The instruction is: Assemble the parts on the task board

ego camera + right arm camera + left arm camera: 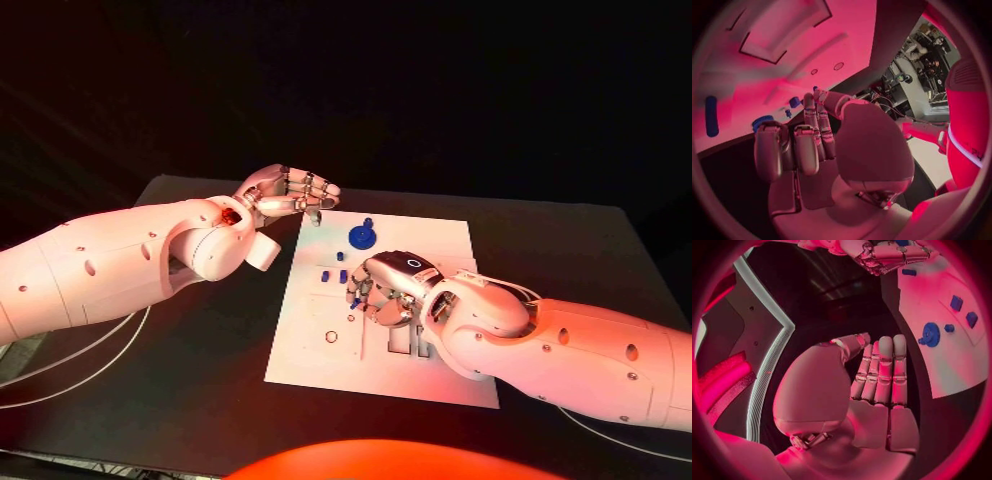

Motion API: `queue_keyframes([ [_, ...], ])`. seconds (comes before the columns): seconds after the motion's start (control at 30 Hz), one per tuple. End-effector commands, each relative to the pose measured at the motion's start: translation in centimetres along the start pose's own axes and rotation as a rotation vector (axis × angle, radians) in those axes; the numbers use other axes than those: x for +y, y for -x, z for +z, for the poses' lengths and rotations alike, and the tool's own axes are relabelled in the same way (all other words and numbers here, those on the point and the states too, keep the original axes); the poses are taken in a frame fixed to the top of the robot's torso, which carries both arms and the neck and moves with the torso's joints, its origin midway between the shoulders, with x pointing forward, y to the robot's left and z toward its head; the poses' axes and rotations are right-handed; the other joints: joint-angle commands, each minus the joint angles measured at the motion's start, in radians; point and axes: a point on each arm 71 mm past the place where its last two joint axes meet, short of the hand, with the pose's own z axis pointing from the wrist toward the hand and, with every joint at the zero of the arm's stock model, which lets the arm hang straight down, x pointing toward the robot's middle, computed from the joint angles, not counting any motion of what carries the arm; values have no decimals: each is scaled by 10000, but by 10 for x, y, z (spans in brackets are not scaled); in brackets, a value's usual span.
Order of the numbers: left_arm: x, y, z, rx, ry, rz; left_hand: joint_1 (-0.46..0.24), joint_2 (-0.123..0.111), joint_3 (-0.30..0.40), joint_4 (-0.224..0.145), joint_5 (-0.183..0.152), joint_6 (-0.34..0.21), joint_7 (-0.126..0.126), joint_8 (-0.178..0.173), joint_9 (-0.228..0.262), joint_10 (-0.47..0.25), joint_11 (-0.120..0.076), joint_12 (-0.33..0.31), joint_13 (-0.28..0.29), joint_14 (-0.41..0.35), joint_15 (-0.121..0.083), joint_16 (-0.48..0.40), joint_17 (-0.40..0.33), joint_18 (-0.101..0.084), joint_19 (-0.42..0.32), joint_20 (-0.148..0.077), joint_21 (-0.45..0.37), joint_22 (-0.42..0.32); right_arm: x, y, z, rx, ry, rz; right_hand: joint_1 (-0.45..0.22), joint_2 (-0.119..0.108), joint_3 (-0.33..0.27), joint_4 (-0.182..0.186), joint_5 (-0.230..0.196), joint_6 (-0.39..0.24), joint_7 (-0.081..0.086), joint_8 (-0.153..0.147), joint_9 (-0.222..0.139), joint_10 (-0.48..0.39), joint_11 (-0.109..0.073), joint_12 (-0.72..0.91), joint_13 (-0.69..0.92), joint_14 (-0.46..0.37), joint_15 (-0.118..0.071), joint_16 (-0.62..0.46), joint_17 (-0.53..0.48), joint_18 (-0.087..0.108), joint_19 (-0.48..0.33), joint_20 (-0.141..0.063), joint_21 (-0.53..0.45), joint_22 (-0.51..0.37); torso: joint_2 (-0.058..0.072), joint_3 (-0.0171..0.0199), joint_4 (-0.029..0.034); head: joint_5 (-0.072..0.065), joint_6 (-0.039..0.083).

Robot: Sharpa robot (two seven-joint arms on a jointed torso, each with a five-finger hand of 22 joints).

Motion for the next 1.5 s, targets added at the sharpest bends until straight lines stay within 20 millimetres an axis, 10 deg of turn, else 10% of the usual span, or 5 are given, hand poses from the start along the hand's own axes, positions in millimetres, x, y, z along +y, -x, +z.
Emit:
queue_keyframes([
  [0.03,-1,-3,1,214,-30,-111,-55,13,10,-47,36,-82,2,19,-11,-81,1,56,-16,-43,-1,-39,-13,145,-84,3,-42,1,2,-5,1,276,164,-24,-112,38,17,-34,43,7,50,16,15,442,-391,-33,5,603,-71,-54,307,-74,360,-53,-48,1805,-4,3,-3,22,-23],
  [1.5,-1,-6,2,429,3,-77,-25,1,-3,-100,36,-123,23,51,-7,-147,21,99,-19,-80,15,-36,-21,146,-109,17,-28,15,-2,-17,5,671,-86,-431,-151,41,25,-65,63,-5,60,14,30,459,-384,-73,3,602,-64,-56,303,-71,353,-50,-63,1802,2,5,1,59,-104],
])
